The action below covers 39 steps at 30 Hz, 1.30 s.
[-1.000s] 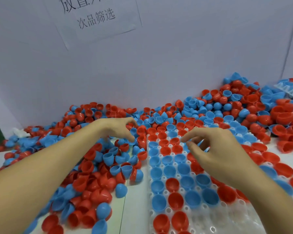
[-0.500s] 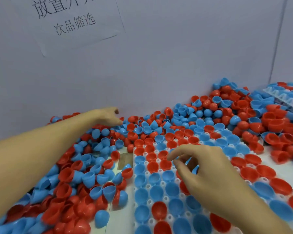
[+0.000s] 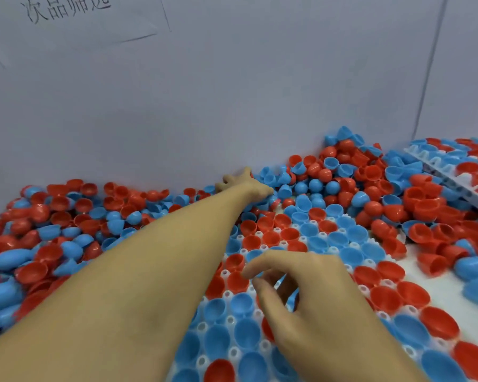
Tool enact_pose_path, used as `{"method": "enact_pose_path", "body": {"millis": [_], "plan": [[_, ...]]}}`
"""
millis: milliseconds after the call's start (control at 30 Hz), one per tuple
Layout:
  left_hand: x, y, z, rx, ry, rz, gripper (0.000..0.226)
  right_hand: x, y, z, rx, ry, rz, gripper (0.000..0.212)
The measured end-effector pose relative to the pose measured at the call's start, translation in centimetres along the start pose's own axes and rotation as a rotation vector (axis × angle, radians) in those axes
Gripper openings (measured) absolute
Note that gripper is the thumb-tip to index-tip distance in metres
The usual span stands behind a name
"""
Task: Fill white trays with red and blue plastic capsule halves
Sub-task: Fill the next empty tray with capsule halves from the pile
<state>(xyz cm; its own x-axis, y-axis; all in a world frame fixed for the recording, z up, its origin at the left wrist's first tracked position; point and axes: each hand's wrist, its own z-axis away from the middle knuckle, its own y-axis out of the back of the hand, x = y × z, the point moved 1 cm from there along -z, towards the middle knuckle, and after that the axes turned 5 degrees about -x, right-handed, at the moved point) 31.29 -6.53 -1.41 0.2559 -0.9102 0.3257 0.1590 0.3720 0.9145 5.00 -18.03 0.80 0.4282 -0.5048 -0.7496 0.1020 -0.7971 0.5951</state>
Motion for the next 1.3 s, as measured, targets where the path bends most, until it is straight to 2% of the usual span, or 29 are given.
{"method": "enact_pose_path", "body": {"millis": [100, 233, 300, 367, 467, 533, 633, 733, 800, 867, 967, 1033, 1133, 1300], "plan": [[-0.9, -0.3, -0.5, -0.029, -0.032, -0.036, 0.09, 0.2, 0.0, 0.0, 0.007, 0.003, -0.002, 0.017], [-1.8, 0.3, -0.2, 0.068, -0.178, -0.077, 0.064, 0.2, 0.0, 0.0, 0.007, 0.003, -0.003, 0.017], [-2.8, 1.7, 0.0, 0.114, -0.214, 0.006, 0.045, 0.2, 0.0, 0.0, 0.0, -0.004, -0.007, 0.017], [-4.3, 3.8, 0.3, 0.227, -0.198, 0.099, 0.013, 0.2, 0.1, 0.0, 0.007, -0.005, -0.008, 0.018], [-7.4, 7.0, 0.8, 0.318, -0.159, 0.017, 0.009, 0.1, 0.2, -0.1, 0.004, -0.005, -0.012, 0.018], [-9.6, 8.7, 1.3, 0.258, -0.101, -0.091, 0.002, 0.0, 0.1, 0.0, -0.009, -0.005, -0.02, 0.018], [-11.7, 9.5, 2.3, 0.017, 0.075, -0.222, 0.043, -0.2, 0.1, 0.1, -0.026, -0.006, -0.021, 0.017], [-11.4, 8.8, 4.1, -0.176, 0.213, -0.062, 0.088, -0.3, 0.1, 0.0, -0.024, 0.0, -0.026, 0.018], [-10.5, 7.4, 4.5, -0.246, 0.222, -0.06, 0.103, -0.4, 0.1, 0.0, -0.029, -0.001, -0.025, 0.02], [-9.9, 5.6, 3.9, -0.211, 0.226, -0.18, 0.109, -0.3, 0.0, 0.0, -0.041, -0.007, -0.024, 0.022], [-9.7, 4.2, 2.9, -0.056, 0.263, -0.393, 0.099, -0.2, 0.1, 0.0, -0.04, -0.011, -0.017, 0.023], [-10.5, 3.8, 2.2, 0.004, 0.209, -0.367, 0.094, -0.2, 0.2, 0.0, -0.038, -0.014, -0.014, 0.022], [-11.7, 4.1, 1.7, 0.007, 0.142, -0.269, 0.087, -0.1, 0.0, 0.0, -0.027, -0.019, -0.006, 0.019], [-12.9, 4.4, 2.1, 0.141, 0.021, -0.264, 0.044, -0.3, 0.1, 0.1, -0.031, -0.021, -0.009, 0.017]]}}
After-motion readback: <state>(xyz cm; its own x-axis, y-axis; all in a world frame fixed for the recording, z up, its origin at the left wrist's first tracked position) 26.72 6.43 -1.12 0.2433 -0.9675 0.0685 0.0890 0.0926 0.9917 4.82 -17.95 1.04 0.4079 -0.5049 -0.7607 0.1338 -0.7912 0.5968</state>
